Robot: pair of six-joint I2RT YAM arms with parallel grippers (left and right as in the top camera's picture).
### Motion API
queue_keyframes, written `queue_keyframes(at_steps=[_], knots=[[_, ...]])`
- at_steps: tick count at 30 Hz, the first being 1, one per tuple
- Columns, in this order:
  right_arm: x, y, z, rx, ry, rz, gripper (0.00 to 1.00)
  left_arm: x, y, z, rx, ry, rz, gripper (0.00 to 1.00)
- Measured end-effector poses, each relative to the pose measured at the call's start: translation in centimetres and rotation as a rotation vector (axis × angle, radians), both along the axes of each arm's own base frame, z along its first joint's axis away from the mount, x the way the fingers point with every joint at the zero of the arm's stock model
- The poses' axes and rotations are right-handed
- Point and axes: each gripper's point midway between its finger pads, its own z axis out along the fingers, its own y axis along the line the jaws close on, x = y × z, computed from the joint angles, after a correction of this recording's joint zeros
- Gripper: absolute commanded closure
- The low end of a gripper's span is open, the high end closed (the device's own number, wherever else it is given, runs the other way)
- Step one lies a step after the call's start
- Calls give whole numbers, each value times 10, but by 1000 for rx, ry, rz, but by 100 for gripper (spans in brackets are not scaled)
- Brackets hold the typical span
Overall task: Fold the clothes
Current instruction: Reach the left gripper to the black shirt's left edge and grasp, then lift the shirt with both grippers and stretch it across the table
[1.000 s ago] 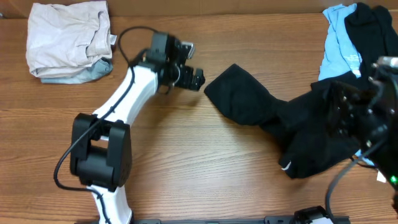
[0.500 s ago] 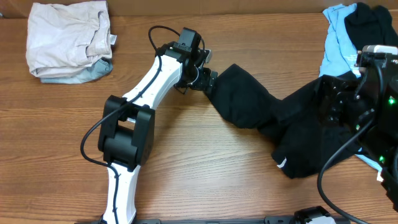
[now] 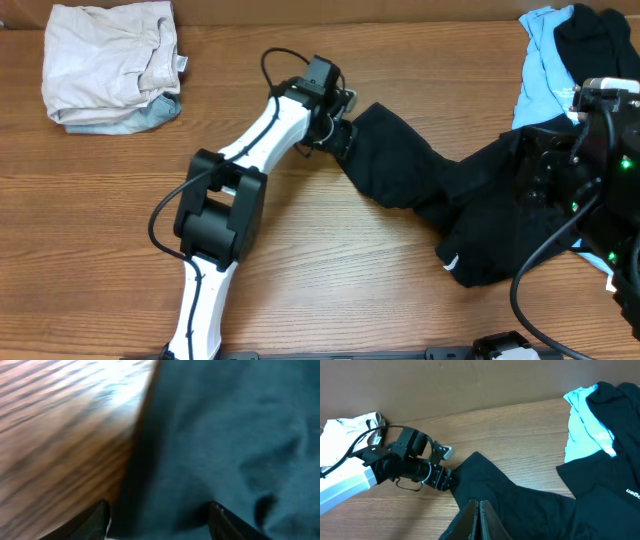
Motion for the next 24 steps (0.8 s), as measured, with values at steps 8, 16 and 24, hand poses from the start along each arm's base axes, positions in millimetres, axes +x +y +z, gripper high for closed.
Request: queue_keyframes(at_steps=[8,16,24], knots=[[0,0,0,0,1,0,96,-8,-10,0,13,-19,-84,96],[0,-3,0,-9,0,-13,96,9,22,53,60,4,-16,96],[5,-8,6,-19,-32,-42,96,63,170,243,11,-260,300,96]])
